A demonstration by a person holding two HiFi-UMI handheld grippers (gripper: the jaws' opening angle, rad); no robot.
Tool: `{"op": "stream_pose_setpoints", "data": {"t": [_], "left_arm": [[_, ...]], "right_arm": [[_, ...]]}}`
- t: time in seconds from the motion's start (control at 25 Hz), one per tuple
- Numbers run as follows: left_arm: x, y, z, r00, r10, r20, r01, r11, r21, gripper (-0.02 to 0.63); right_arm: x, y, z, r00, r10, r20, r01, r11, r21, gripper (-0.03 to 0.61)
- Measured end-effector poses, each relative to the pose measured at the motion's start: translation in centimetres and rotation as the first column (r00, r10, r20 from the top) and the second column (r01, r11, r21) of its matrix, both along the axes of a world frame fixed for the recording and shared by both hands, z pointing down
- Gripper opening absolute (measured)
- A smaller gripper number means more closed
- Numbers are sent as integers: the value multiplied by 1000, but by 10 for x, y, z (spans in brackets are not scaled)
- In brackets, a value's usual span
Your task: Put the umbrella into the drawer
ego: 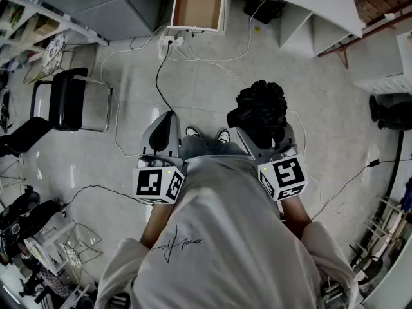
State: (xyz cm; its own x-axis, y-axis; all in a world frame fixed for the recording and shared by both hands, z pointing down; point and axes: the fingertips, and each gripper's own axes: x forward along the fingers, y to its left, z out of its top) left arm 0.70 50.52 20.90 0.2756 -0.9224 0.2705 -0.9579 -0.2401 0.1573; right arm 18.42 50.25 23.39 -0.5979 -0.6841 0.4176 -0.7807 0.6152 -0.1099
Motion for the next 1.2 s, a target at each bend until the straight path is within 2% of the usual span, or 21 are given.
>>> {"op": "stream_pose_setpoints", "data": {"t": [0.28, 0.48, 0.64, 0.8, 1.2], "left_arm": [[7, 9, 0, 1000, 7, 7, -7, 1000, -1, 15], [6, 15, 4, 1000, 2, 5, -1, 1000, -27, 15], [3, 16, 11, 1000, 3, -22, -4, 999, -52, 15], [4, 4, 10, 999, 19, -30, -20, 999, -47, 15], [-19, -46, 24, 998, 58, -38, -61, 994, -91, 15]], "right_arm": [[2, 1, -4, 1000, -13, -12, 14, 999, 31, 284], [5, 0, -4, 1000, -14, 22, 13, 1000, 14, 285], [-3, 1, 0, 1000, -24, 9, 24, 1000, -3, 285], [-14, -9, 1, 999, -44, 1, 44, 999, -18, 285], [-35, -62, 8, 1000, 7, 2, -7, 998, -57, 287]]}}
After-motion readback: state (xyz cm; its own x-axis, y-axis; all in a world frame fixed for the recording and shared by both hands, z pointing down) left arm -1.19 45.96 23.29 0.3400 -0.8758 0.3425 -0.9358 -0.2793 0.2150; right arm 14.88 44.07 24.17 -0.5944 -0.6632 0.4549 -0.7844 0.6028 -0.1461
